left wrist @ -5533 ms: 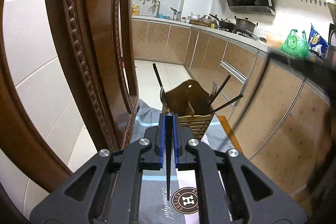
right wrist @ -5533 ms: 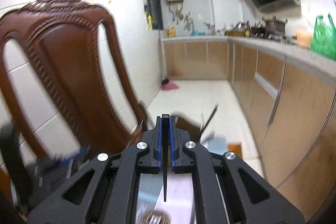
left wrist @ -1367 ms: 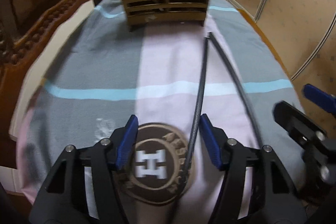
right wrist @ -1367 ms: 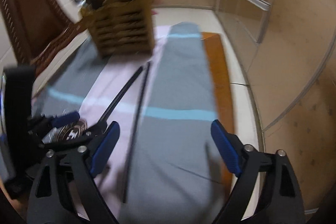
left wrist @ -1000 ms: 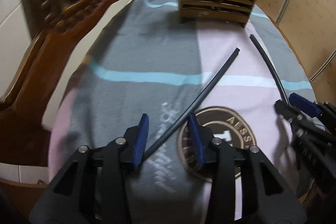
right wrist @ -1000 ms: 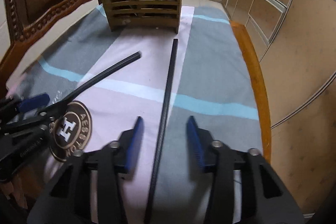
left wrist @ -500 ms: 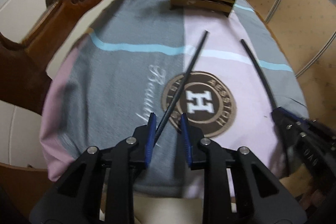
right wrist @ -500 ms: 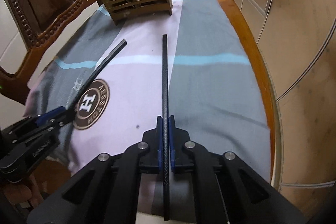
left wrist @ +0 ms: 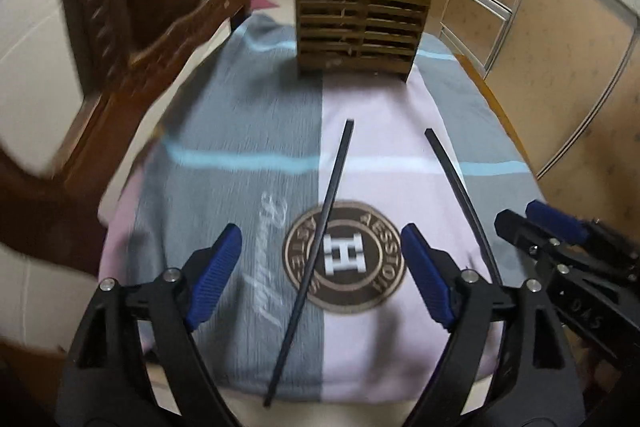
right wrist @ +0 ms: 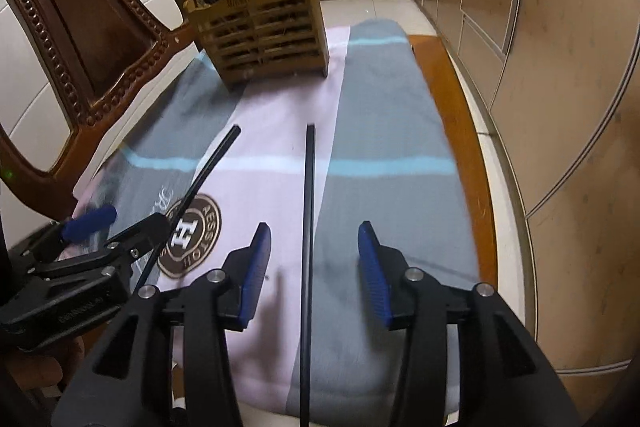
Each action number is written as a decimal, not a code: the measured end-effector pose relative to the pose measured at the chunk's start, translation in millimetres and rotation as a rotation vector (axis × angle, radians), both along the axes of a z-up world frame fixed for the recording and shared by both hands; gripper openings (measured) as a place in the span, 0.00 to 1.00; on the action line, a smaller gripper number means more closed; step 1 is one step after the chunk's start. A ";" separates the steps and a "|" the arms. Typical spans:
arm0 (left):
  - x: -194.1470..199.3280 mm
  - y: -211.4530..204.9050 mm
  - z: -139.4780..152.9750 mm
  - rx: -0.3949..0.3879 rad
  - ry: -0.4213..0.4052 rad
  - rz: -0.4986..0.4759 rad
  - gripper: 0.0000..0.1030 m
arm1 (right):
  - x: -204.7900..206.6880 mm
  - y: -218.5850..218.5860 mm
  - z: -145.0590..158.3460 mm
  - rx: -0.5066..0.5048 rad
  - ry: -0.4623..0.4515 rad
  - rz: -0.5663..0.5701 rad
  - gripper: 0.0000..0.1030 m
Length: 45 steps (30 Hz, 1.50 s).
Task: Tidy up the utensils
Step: 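Close the left tool on one chopstick while the right tool grasps the other, then lift both chopsticks and insert them into the wooden holder, then open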
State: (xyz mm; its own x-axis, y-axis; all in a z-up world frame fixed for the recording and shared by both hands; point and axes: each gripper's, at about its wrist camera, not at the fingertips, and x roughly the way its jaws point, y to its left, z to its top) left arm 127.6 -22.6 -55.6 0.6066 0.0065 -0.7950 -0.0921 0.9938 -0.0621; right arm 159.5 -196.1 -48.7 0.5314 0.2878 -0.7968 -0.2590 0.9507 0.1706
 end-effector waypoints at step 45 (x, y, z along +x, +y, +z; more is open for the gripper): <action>41.1 63.0 130.3 -0.180 -0.278 -0.086 0.06 | 14.7 -8.3 150.6 0.182 -0.295 0.035 0.07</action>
